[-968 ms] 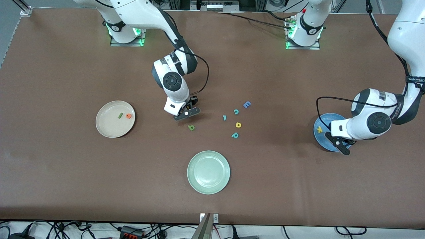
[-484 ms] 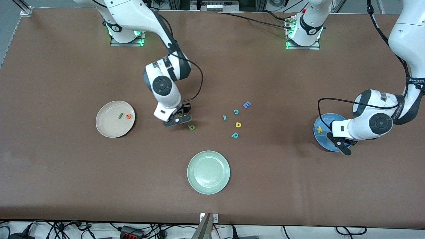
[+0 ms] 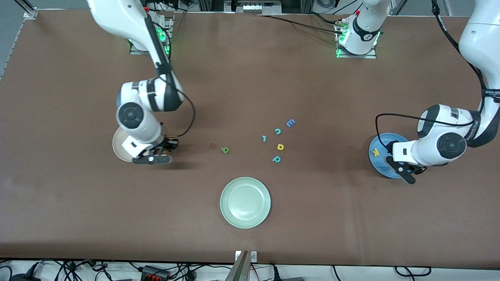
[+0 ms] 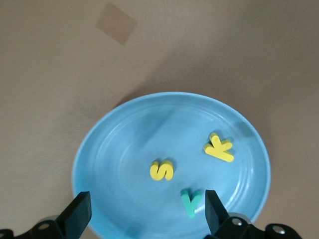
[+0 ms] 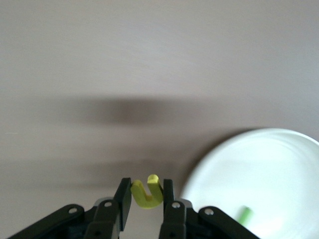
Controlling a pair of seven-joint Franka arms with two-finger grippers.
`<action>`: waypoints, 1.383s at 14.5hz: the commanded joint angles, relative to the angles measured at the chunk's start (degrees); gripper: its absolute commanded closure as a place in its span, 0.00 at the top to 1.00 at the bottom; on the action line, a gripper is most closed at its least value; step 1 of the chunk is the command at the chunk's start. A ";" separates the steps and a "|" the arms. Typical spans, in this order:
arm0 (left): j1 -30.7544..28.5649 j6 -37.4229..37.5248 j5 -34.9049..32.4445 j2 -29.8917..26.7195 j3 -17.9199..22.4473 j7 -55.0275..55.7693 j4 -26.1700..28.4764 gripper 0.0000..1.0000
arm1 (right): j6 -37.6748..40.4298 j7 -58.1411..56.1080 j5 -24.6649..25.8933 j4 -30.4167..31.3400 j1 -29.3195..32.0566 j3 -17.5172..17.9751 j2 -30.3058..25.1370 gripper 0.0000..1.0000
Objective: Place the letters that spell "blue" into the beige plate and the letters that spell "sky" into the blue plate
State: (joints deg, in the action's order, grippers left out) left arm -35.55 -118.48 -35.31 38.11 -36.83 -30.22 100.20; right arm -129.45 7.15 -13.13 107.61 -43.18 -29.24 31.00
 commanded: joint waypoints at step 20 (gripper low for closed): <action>29.20 31.76 31.43 -26.12 26.59 30.47 -23.16 1.00 | 4.21 -8.29 -0.84 -7.58 5.05 6.81 1.78 1.00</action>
State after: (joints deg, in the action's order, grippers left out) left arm -11.79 -81.46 -7.55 18.95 -18.40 -0.72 70.60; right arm -126.27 -0.42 -13.26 103.79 -36.38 -24.02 31.08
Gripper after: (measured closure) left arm 0.000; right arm 0.000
